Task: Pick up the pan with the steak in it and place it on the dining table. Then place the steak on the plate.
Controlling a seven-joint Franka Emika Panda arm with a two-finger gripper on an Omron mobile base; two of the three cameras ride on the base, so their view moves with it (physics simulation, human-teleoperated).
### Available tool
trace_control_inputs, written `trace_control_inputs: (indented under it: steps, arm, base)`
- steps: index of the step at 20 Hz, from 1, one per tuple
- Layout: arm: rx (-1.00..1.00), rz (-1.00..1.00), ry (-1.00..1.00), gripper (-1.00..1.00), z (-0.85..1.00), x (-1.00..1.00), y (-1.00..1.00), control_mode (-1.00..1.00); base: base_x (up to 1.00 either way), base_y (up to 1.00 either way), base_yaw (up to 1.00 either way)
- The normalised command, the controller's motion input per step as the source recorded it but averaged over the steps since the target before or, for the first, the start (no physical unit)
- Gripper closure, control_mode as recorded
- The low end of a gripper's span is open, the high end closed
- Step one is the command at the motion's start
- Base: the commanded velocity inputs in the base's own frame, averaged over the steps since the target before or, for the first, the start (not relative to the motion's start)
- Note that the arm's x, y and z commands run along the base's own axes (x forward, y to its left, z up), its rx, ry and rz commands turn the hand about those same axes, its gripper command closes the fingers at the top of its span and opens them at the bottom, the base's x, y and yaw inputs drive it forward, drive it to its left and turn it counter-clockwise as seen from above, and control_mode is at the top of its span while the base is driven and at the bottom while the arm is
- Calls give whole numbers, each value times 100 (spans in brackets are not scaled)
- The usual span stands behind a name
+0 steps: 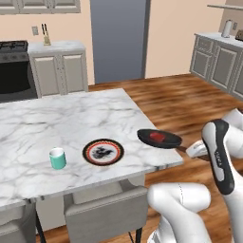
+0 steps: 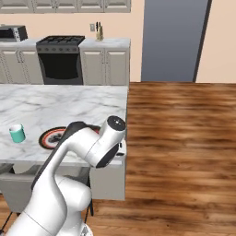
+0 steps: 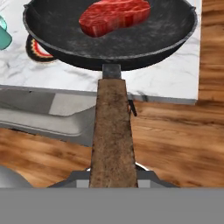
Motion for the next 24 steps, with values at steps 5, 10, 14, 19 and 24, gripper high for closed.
trace_control_inputs:
  steps: [5,10,14,19,24]
  arm:
    - [-2,4,-4,100,-35,37,11,-100]
    - [0,6,-7,100,-37,56,12,-100]
    - [-2,6,-12,100,-37,59,9,-100]
    - [-1,5,-8,100,-37,32,-2,-100]
    - [0,2,-10,100,-22,8,-7,-100]
  base:
    - [0,0,0]
    - [0,0,0]
    - [0,0,0]
    - [0,0,0]
    - [0,0,0]
